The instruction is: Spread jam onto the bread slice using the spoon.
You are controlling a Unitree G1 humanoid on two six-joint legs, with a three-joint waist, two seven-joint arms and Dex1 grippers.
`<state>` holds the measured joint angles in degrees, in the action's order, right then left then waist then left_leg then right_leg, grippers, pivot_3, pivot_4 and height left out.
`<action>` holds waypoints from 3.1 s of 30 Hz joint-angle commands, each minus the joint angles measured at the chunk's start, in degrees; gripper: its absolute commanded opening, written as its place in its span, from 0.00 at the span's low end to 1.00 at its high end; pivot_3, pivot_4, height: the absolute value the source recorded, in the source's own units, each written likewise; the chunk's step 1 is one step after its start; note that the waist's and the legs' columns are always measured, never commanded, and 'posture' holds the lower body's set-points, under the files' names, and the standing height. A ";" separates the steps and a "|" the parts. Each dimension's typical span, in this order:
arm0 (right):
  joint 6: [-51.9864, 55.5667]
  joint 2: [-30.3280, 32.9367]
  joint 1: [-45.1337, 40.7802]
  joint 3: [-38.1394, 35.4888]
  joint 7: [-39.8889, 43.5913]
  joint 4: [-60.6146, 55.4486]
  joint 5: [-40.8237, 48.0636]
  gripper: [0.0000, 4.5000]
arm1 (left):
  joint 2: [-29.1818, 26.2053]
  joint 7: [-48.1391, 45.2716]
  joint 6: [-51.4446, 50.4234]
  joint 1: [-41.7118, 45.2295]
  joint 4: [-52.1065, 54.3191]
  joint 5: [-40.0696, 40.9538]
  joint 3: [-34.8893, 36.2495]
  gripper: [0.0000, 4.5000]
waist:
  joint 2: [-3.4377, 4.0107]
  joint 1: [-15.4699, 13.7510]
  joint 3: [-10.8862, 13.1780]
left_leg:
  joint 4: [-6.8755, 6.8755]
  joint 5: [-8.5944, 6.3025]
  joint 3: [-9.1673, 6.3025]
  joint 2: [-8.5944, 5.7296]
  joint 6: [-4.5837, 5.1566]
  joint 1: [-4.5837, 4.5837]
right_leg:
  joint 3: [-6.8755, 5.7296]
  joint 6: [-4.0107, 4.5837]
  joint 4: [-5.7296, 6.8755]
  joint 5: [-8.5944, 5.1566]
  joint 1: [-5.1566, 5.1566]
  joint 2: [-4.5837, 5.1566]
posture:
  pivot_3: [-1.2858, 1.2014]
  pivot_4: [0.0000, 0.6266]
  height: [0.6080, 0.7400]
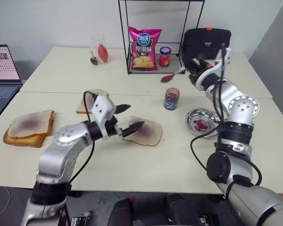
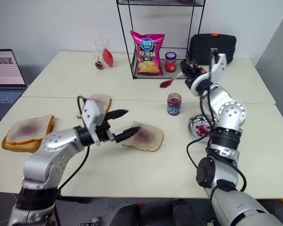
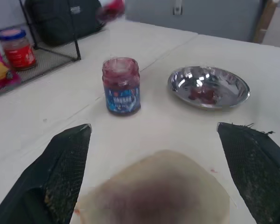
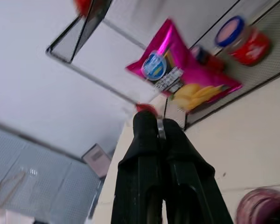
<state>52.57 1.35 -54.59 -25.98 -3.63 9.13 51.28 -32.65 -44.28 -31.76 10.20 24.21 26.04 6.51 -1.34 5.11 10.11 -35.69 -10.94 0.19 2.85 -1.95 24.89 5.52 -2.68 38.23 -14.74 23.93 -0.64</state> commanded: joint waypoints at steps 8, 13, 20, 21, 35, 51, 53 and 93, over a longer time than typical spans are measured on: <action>-3.28 -3.38 11.12 23.79 8.64 -11.74 -10.58 0.01 | 1.89 5.67 6.94 -30.64 19.75 -2.09 10.05 1.00 | -0.13 -0.58 -0.02 | -0.09 0.01 0.12 -0.08 -0.03 0.02 | -0.01 0.16 -0.10 -0.24 0.02 0.23 | 0.52 0.24 1.00; -8.57 -2.70 14.28 31.50 13.07 -10.63 -17.85 0.01 | 5.68 12.06 6.86 -31.71 22.29 -3.79 6.97 1.00 | -0.27 -0.44 -0.11 | -0.24 0.02 0.36 -0.07 -0.03 -0.07 | 0.04 0.21 -0.15 -0.15 -0.02 0.40 | 0.52 0.24 1.00; -12.04 -1.66 16.59 35.53 16.17 -10.16 -24.09 0.01 | 5.74 14.18 6.18 -30.54 22.53 -3.87 5.49 1.00 | -0.30 -0.21 -0.13 | -0.18 0.02 0.42 -0.01 -0.03 -0.05 | 0.08 0.19 -0.11 -0.16 0.06 0.25 | 0.52 0.24 1.00; -12.61 -1.04 16.87 36.22 16.66 -10.12 -25.27 0.01 | 5.64 14.25 6.27 -30.59 22.51 -3.84 5.41 1.00 | -0.30 -0.24 -0.13 | -0.14 0.01 0.40 0.00 -0.03 -0.04 | 0.06 0.01 -0.11 -0.07 0.07 0.24 | 0.52 0.24 1.00; -9.67 6.43 21.93 33.15 17.06 -18.69 -28.69 0.01 | 3.84 12.77 7.22 -24.60 18.30 -3.73 3.53 1.00 | -0.32 -0.48 -0.14 | -0.27 0.01 0.33 -0.08 -0.04 -0.05 | 0.09 0.11 -0.14 -0.23 -0.08 0.27 | 0.52 0.24 1.00; 5.82 -12.01 14.00 11.87 5.70 -14.16 -7.42 0.01 | 3.78 10.81 12.94 -24.37 13.08 -4.48 4.11 1.00 | -0.32 -0.02 -0.13 | -0.15 0.01 0.30 0.16 -0.04 -0.04 | 0.06 -0.08 -0.03 -0.05 0.09 0.03 | 0.52 0.24 1.00; 4.32 -12.87 13.31 12.07 5.37 -10.76 -7.45 0.01 | 3.82 11.05 13.18 -24.84 13.39 -4.53 4.02 1.00 | -0.36 -0.35 -0.16 | -0.14 0.01 0.25 0.17 -0.04 -0.03 | -0.01 -0.04 -0.10 -0.08 0.04 0.02 | 0.52 0.24 1.00; 8.95 -1.32 20.11 7.67 6.69 -22.76 5.57 0.01 | -0.73 5.31 10.65 -13.45 7.62 -2.41 0.86 1.00 | -0.31 -0.26 -0.14 | -0.12 0.00 0.50 0.55 -0.04 0.00 | 0.08 0.05 -0.15 -0.02 0.12 -0.26 | 0.52 0.24 1.00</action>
<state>59.90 -0.96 -32.54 -16.21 4.73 -7.63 51.87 -30.68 -36.29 -19.29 -6.63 31.38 20.87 6.75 -1.65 4.85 9.97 -35.79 -10.94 0.66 3.45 -1.99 24.88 5.58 -2.62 38.10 -14.77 24.07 -0.95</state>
